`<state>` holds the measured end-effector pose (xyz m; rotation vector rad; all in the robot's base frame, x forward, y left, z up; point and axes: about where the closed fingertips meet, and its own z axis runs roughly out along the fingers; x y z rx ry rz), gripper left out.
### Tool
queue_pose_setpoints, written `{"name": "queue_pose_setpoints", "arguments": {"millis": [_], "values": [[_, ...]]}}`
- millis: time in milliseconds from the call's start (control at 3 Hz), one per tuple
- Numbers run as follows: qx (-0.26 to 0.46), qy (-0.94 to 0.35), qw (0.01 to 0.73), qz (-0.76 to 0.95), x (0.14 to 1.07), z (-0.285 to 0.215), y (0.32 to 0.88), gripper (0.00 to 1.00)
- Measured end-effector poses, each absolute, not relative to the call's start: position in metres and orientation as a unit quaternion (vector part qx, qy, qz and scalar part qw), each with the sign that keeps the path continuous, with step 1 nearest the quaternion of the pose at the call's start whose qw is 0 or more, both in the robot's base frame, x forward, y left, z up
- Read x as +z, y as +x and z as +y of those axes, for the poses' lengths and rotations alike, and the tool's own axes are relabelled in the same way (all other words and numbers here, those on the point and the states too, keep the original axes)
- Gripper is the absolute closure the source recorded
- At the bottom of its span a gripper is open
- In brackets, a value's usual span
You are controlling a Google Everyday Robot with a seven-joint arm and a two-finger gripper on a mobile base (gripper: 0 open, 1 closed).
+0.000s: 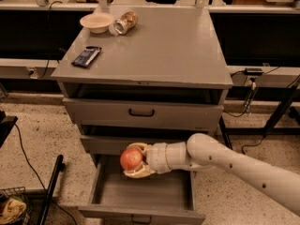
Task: Place apple into bottom drawer
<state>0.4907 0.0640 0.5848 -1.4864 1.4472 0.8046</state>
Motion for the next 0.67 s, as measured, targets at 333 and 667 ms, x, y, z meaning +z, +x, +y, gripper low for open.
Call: {"name": "queue_pose_setpoints", "arguments": {"millis": [333,667], "values": [[0.33,-0.595,0.444,0.583,0.5721,0.0668,0.4886,1.0],[0.323,-0.588,0.449,0.59,0.5629,0.0633,0.4925,1.0]]}}
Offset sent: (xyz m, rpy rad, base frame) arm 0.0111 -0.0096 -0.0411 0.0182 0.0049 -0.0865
